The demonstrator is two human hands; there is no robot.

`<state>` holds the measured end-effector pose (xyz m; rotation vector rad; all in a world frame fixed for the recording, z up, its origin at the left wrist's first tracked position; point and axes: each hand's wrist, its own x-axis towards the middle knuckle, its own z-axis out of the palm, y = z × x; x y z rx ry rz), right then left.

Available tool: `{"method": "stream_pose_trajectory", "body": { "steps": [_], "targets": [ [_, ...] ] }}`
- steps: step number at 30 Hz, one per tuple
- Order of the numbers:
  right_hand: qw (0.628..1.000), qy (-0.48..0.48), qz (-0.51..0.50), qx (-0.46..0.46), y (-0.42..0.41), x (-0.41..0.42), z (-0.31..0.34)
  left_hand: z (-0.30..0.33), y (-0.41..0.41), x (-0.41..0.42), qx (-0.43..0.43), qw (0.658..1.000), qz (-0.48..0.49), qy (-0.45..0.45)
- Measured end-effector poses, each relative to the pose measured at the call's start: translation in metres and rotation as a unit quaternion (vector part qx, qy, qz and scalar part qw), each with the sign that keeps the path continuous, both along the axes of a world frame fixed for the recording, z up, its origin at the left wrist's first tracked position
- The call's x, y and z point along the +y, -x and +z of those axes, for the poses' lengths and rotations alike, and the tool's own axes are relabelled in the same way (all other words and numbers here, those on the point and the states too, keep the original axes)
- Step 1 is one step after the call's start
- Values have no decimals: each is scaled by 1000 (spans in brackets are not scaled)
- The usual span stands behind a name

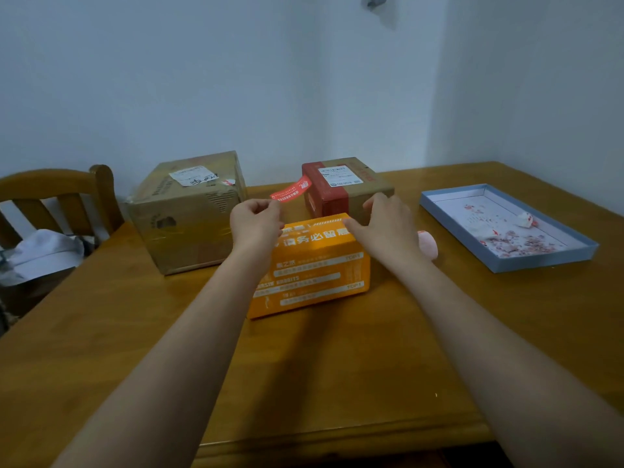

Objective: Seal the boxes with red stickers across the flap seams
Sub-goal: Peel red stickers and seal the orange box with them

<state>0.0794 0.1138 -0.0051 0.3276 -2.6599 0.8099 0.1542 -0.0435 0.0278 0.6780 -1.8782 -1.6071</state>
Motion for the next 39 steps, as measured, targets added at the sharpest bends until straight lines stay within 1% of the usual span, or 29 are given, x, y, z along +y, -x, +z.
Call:
{"method": "stream_pose_trajectory", "body": {
  "steps": [2,3,5,6,8,11,16,25,34,39],
  "targets": [
    [997,52,30,53,-3,-3,5,0,-2,-1,-17,999,-22,18],
    [992,92,66,55,-3,-8,8,1,-3,-4,-25,999,-31,34],
    [980,153,128,18,-8,-14,13,1,-6,-5,-39,996,-51,70],
    [976,164,143,-3,-11,-16,14,0,-7,-5,-44,994,-57,86],
    [974,166,153,-23,-12,-22,14,0,-7,-9,-46,991,-64,111],
    [973,177,147,-16,-9,-28,14,2,-7,-15,-51,985,-80,147],
    [972,190,135,-14,-3,-35,18,5,-5,-26,-53,980,-100,165],
    [973,185,139,-24,7,-45,14,1,2,-41,-53,980,-112,153],
    [973,203,105,-28,18,-51,7,-2,6,-48,-56,981,-133,131],
    [977,182,111,-21,17,-54,3,-4,9,-51,-56,982,-138,117]
  ]
}}
